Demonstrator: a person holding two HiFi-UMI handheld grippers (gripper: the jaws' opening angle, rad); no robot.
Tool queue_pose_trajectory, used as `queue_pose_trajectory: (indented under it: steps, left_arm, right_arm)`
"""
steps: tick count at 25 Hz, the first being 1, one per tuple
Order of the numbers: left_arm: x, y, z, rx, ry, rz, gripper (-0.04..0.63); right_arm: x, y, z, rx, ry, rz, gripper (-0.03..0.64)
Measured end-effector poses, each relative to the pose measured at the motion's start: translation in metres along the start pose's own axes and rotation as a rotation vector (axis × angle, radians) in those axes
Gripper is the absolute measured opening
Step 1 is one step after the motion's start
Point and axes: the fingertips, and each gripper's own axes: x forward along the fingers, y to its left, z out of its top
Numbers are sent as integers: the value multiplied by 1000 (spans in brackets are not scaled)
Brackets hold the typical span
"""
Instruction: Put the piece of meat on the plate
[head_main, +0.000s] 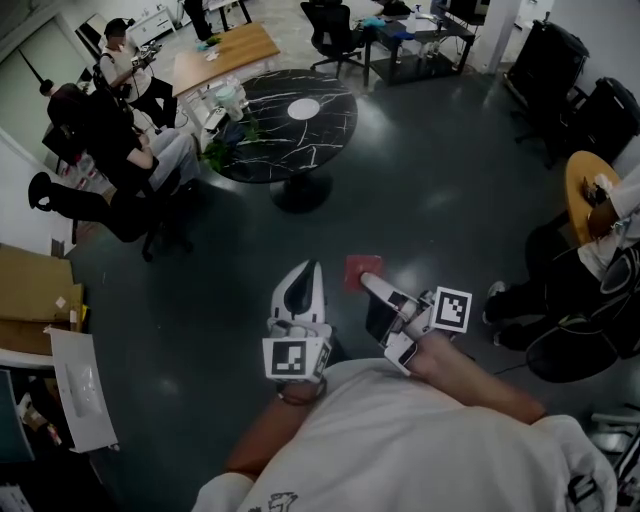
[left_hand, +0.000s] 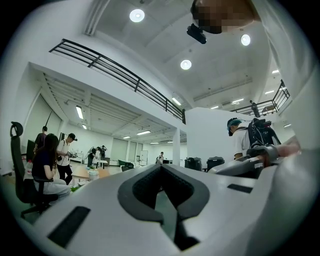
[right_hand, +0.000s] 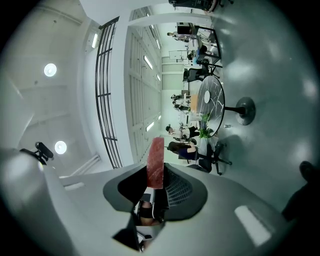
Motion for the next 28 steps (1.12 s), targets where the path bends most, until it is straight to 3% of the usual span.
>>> queue_pose_trajectory:
  steps: [11, 21, 28]
  left_arm:
    - [55, 104, 22, -2, 0, -58, 5]
    - [78, 146, 22, -36, -17, -56, 6]
    - [121, 176, 14, -42, -12, -11, 6]
  right_arm:
    - [117, -4, 23, -15, -51, 4, 87]
    - [163, -18, 45, -8, -50, -10, 87]
    - [205, -33, 86, 13, -11, 10, 87]
